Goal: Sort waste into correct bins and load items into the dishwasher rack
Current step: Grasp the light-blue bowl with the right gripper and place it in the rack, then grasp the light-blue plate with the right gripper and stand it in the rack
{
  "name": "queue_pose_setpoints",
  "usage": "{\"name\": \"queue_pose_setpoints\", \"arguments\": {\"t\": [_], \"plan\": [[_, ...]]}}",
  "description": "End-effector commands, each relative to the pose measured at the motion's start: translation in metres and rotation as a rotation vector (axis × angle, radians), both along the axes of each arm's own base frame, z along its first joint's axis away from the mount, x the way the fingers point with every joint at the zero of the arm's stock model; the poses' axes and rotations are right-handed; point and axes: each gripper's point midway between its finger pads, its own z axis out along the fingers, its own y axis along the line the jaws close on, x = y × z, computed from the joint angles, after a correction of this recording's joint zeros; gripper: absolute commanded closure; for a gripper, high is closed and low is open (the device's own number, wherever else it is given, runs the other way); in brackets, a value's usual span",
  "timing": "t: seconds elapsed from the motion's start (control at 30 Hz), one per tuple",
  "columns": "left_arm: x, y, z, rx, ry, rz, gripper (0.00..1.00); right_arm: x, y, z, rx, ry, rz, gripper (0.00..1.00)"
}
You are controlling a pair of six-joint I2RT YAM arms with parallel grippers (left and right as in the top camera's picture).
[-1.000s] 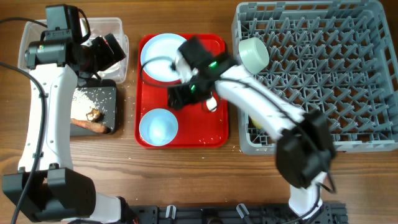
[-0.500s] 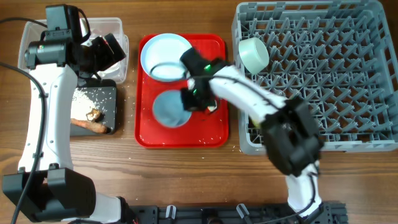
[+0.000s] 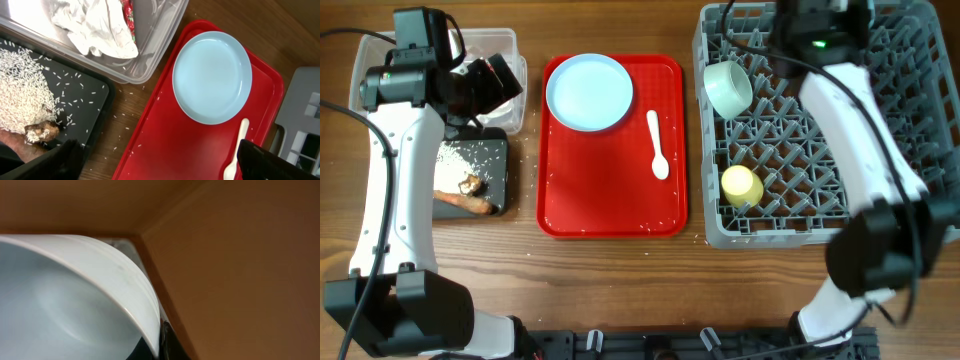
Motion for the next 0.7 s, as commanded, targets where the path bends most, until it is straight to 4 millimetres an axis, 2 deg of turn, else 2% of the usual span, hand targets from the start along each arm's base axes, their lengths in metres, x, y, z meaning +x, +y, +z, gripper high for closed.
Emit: {"name": "queue_pose_setpoints", "arguments": {"t": [0.0, 0.03, 0.1, 0.2, 0.3, 0.33, 0.4, 0.43, 0.47, 0.57, 0.67], "plan": [[0.002, 0.003, 0.003, 0.007, -0.011, 0.005, 0.0, 0.009, -0.011, -0.048, -0.229, 0.279, -0.069, 0.96], [0.002, 0.003, 0.003, 0.007, -0.011, 0.005, 0.0, 0.014, -0.011, -0.065, -0.244, 0.31, -0.074, 0.96], [0.002, 0.003, 0.003, 0.007, -0.011, 0.005, 0.0, 0.018, -0.008, -0.087, -0.253, 0.353, -0.067, 0.96], [0.002, 0.003, 0.003, 0.007, -0.011, 0.005, 0.0, 0.02, 0.006, -0.093, -0.263, 0.37, -0.036, 0.95], [0.002, 0.003, 0.003, 0.007, -0.011, 0.005, 0.0, 0.017, 0.035, -0.097, -0.304, 0.445, 0.032, 0.95], [0.002, 0.003, 0.003, 0.007, -0.011, 0.005, 0.0, 0.017, 0.042, -0.097, -0.309, 0.45, 0.046, 0.9], [0.002, 0.003, 0.003, 0.007, -0.011, 0.005, 0.0, 0.016, 0.058, -0.098, -0.319, 0.455, 0.079, 0.71], [0.002, 0.003, 0.003, 0.007, -0.011, 0.005, 0.0, 0.016, 0.066, -0.098, -0.324, 0.455, 0.093, 0.39], [0.002, 0.003, 0.003, 0.007, -0.011, 0.005, 0.0, 0.017, 0.071, -0.098, -0.326, 0.453, 0.104, 0.0], [0.002, 0.003, 0.003, 0.007, -0.011, 0.005, 0.0, 0.019, 0.081, -0.085, -0.31, 0.394, 0.121, 0.0], [0.002, 0.003, 0.003, 0.007, -0.011, 0.005, 0.0, 0.028, 0.082, -0.049, -0.215, 0.257, 0.18, 0.0]]}}
